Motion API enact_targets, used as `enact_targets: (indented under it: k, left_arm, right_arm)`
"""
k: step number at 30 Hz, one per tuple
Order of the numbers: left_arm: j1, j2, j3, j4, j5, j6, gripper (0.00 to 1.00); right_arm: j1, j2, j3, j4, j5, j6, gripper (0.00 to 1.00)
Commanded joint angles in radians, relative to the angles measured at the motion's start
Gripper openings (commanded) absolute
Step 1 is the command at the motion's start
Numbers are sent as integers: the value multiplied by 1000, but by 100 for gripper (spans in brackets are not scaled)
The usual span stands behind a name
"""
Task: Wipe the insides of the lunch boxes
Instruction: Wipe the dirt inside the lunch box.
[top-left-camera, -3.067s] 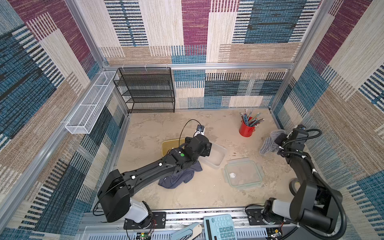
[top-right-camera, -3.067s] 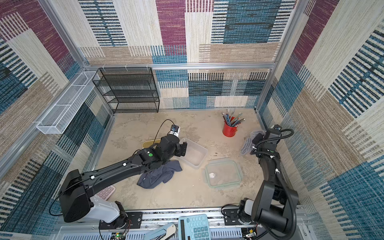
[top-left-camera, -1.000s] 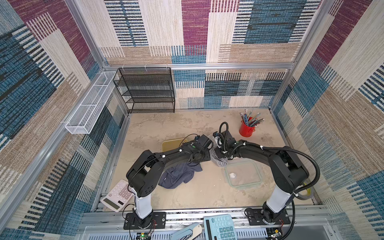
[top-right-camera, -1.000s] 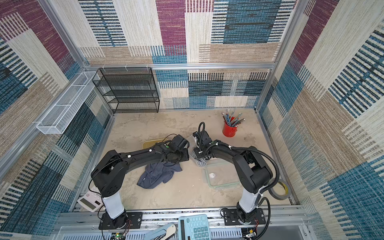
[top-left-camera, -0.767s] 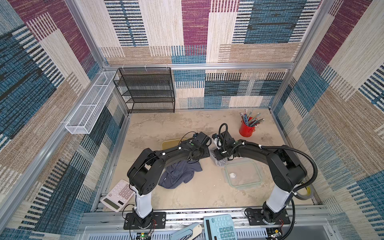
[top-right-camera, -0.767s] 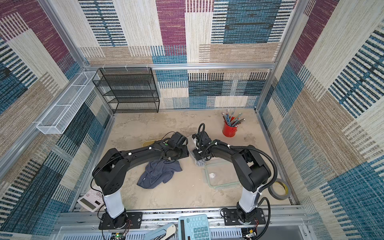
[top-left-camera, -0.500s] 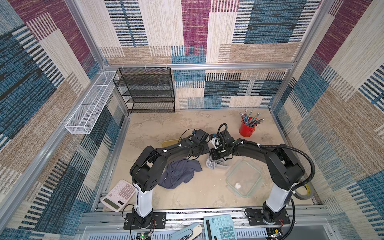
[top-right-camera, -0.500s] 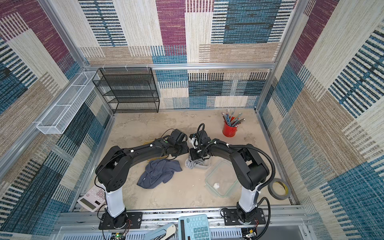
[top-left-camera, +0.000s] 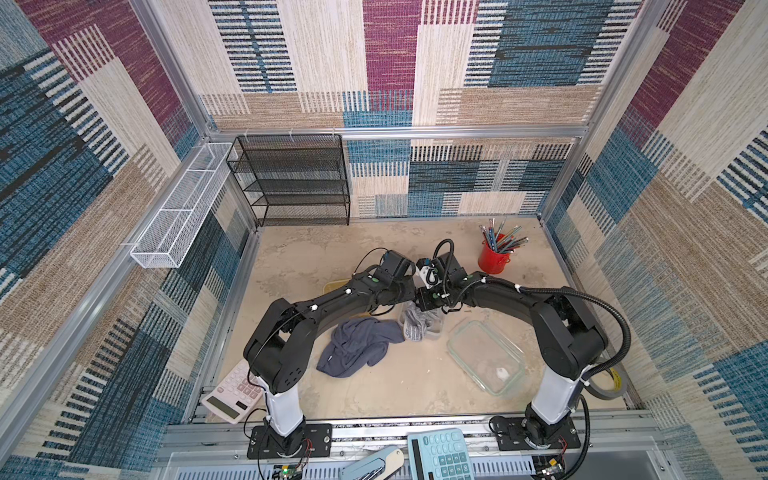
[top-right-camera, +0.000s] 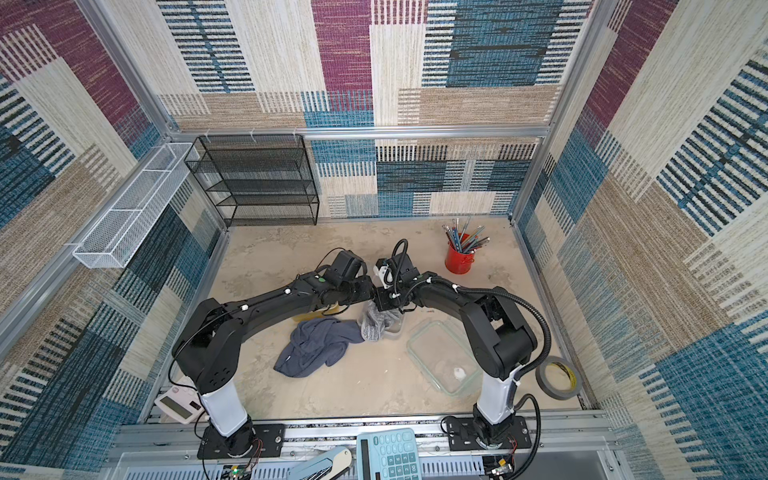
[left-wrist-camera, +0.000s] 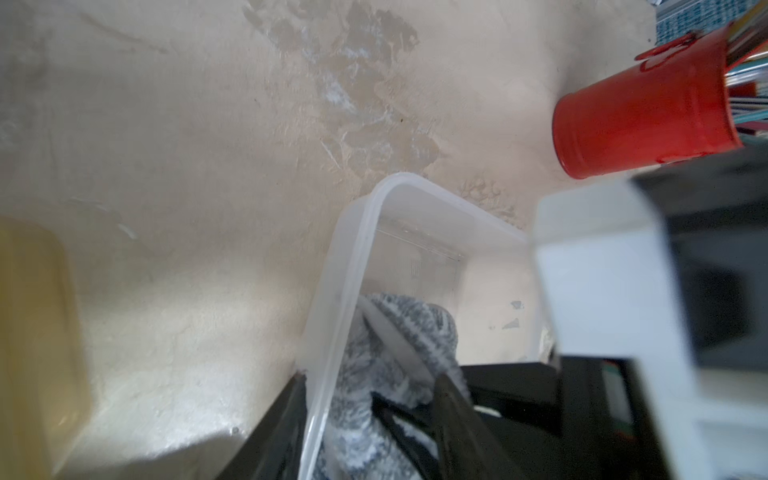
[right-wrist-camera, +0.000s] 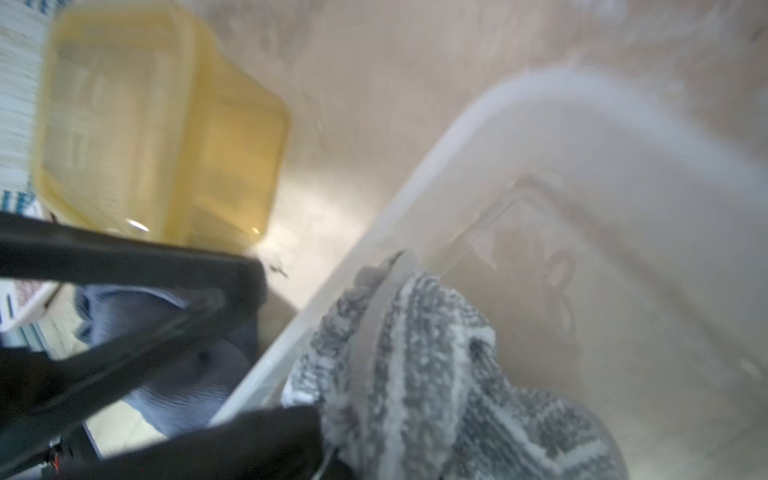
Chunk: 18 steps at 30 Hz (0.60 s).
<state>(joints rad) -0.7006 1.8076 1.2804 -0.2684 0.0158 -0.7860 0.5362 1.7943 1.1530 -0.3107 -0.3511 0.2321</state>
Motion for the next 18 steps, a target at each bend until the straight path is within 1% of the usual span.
enact_targets:
  k: [1,3,7,10,12,14,18]
  left_arm:
    - [-5,-8,-10,-36,18,58,49]
    - [-5,3,-2,-66,5,68,46]
    - [-7,30,16,-113,-17,88,45]
    - [-6,23,7,-132,-49,94,45]
    - [-7,0,-6,-135,-66,97,45]
    - [-7,-28,-15,-135,-77,103,44]
    - [-6,-84,-20,-140,-108,120,45]
  right_arm:
    - [-12,-24,21,1,48,-10,4]
    - [-18,-28,12,-7,51,-11,4]
    - [-19,-24,-26,-7,35,-7,4]
    - [-19,-42,-64,11,12,5,4]
    - [-19,-46,-76,3,38,1,5]
    - [-20,-40,-80,-10,91,-6,5]
    - [-26,0,-71,-24,158,-20,4]
